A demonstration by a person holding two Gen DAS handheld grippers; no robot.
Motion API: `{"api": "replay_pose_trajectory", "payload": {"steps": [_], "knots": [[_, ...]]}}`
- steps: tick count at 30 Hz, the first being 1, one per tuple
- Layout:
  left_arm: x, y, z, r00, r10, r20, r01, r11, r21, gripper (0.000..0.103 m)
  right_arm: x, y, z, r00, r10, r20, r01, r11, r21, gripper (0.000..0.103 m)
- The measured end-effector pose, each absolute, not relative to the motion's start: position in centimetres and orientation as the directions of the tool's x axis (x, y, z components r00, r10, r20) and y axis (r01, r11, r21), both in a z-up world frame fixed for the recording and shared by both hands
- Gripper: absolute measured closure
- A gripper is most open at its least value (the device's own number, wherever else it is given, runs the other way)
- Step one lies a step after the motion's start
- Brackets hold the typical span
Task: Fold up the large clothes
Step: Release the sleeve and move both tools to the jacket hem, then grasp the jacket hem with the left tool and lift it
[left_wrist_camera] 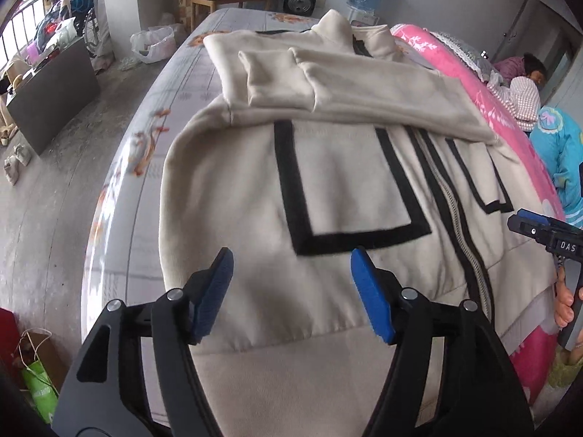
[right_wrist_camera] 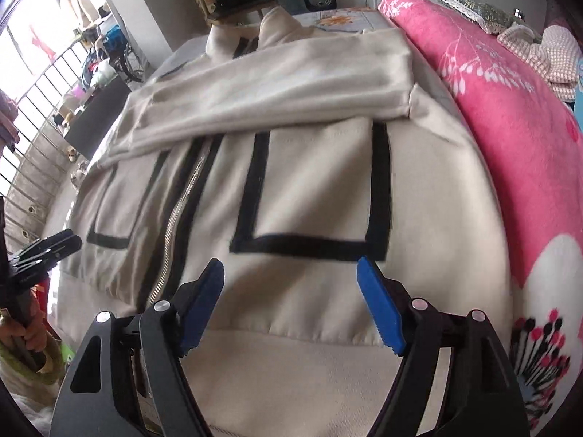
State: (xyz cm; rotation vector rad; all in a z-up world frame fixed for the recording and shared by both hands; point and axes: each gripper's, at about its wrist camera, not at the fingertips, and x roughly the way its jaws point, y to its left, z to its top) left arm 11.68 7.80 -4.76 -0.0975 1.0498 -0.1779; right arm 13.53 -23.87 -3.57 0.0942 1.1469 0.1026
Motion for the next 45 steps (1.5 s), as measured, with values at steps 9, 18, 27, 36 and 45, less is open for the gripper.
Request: {"api": "replay_pose_trajectory", "payload": {"steps": [9, 18, 27, 36, 45], "knots": [[3.8, 9.7, -4.6, 0.572, -0.129, -0.810, 0.099, 0.991, -0.088, 0.033, 3.4, -23.6, -3.5, 0.430, -0.025, -0.903, -0.070, 0.996, -0.061, 0.021], [-0.1, 13.5, -3.9, 0.631, -0.173, -0.757, 0.025, 0.979, -0.204, 0.034, 1.4, -23.0, 0.2, 0.536, -0.023, -0.844, -0.034, 0.998, -0.049, 0.021], [1.8, 13.9, -5.9, 0.566, -0.344, -0.749, 0.009, 0.911, -0.411, 0.054, 4.0, -22.7, 0.0, 0.547, 0.036, -0.837, 0.035, 0.997, 0.066, 0.021], [6.2, 15.3, -6.3, 0.574, -0.387, -0.722, -0.015, 0.876, -0.481, 0.052, 4.6, -23.3, -2.2, 0.505, 0.076, -0.860, 0.069, 0.989, 0.127, 0.021], [9.7, 18.1, -7.7, 0.567, -0.547, -0.616, -0.077, 0.709, -0.701, 0.052, 4.7, -24.6, -2.9, 0.509, 0.121, -0.852, 0.094, 0.976, 0.195, 0.021]]}}
